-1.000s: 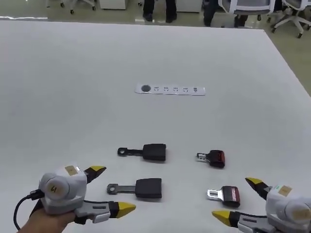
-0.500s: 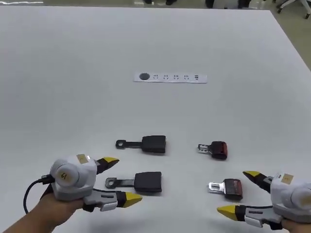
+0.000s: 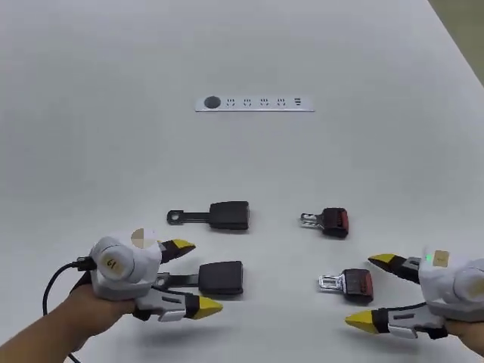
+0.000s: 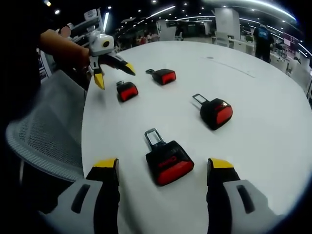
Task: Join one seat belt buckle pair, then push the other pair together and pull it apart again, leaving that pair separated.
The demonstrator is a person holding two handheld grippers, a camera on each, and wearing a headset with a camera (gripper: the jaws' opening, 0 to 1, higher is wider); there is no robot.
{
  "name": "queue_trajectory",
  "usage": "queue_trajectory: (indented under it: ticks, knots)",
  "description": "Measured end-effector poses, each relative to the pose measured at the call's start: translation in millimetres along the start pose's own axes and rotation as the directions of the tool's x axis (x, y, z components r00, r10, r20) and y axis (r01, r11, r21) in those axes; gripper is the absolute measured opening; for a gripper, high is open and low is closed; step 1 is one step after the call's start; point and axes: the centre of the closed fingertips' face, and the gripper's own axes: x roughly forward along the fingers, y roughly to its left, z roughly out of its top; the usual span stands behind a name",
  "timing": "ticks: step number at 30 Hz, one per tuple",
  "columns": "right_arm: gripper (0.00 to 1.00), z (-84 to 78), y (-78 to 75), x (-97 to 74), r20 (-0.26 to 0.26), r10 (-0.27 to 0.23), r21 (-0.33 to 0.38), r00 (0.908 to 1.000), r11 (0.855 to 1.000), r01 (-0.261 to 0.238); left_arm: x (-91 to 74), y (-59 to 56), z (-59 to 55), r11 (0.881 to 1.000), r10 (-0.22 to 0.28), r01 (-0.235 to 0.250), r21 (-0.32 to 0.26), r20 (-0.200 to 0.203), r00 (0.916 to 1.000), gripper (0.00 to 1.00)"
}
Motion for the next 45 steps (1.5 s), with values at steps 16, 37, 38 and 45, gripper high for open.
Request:
queue_trajectory:
  ticks: [16,37,38,45]
  knots:
    - [0.50,-5.2,-8.2,2.1,-0.028,0.072,-0.084,0.9970,0.994,-0.074,18.6,-13.1,-5.6,0.983,-0.063,0.084,0.166,-0.125,0.9901,0.51]
    - [0.33,-10.1,-6.2,-0.1,-0.132,0.105,-0.180,0.9857,0.975,-0.128,20.2,-5.8,-7.7,0.938,-0.127,0.179,0.296,-0.187,0.9741,0.35]
    - [0.33,-8.9,-5.8,0.7,-0.137,0.107,-0.181,0.9848,0.975,-0.131,20.0,-5.6,-8.2,0.936,-0.129,0.183,0.299,-0.192,0.9730,0.35]
    - [0.33,-3.6,-5.2,9.2,-0.146,0.119,-0.190,0.9821,0.971,-0.146,19.4,-3.9,-10.2,0.924,-0.144,0.213,0.319,-0.226,0.9634,0.34]
